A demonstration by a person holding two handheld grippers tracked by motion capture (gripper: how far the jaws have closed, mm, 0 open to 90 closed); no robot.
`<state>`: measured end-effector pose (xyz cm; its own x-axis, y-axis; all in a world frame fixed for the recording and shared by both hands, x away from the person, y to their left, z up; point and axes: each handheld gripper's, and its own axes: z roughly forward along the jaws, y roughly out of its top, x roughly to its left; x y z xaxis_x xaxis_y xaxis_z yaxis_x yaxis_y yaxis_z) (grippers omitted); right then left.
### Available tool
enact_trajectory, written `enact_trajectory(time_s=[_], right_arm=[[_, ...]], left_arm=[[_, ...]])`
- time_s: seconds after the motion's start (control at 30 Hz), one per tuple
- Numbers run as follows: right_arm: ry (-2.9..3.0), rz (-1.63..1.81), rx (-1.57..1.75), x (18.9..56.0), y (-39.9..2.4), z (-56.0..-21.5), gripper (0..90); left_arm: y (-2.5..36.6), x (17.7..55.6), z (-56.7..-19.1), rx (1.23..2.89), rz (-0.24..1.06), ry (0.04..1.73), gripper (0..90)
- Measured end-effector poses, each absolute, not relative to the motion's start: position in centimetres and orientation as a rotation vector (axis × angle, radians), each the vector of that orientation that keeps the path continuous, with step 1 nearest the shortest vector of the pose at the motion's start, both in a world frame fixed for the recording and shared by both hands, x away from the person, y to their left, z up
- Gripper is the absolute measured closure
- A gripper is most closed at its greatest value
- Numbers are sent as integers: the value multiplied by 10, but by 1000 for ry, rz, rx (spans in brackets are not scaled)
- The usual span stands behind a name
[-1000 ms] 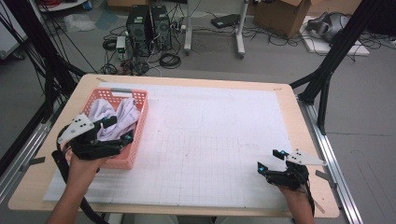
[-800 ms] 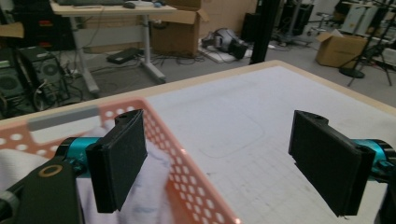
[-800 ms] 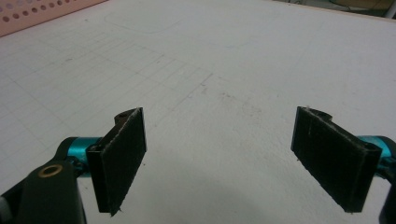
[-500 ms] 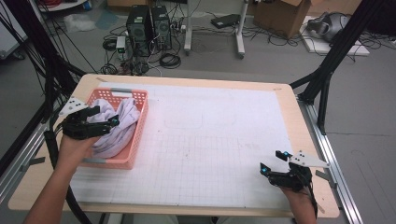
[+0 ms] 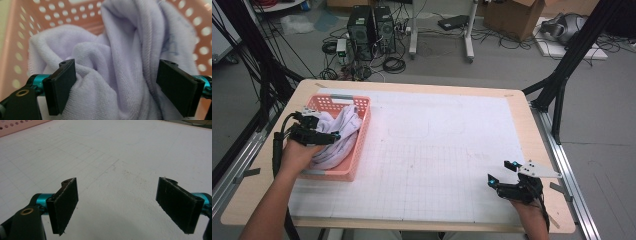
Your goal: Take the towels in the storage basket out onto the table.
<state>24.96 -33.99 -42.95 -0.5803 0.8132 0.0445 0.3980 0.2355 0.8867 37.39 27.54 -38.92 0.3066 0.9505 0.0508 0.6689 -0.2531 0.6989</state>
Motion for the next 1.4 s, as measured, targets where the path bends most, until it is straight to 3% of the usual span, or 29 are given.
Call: enact_trajectory(time_s=[0.17, 0.37, 0.63, 0.73, 0.83, 1.0, 1.2, 1.4], right_arm=[[2086, 1298, 1107, 249, -341, -430, 171], [2082, 1301, 1104, 248, -342, -429, 171], [2089, 1299, 1103, 248, -340, -429, 171], [2089, 1297, 1106, 248, -341, -430, 171], [2084, 1297, 1105, 248, -340, -429, 171], [2080, 1295, 1102, 247, -341, -428, 171], [2074, 1293, 1108, 246, -342, -428, 171], [2063, 1294, 1119, 245, -345, -428, 171]], left_arm=[[280, 385, -404, 2058, 570, 1526, 132], [279, 394, -418, 2095, 479, 1564, 17], [277, 399, -424, 2122, 440, 1567, 18], [278, 398, -422, 2130, 443, 1530, 108], [278, 395, -419, 2136, 471, 1497, 328], [275, 393, -416, 2148, 475, 1472, 533], [280, 392, -413, 2073, 416, 1488, 619], [287, 389, -407, 1977, 401, 1481, 635]])
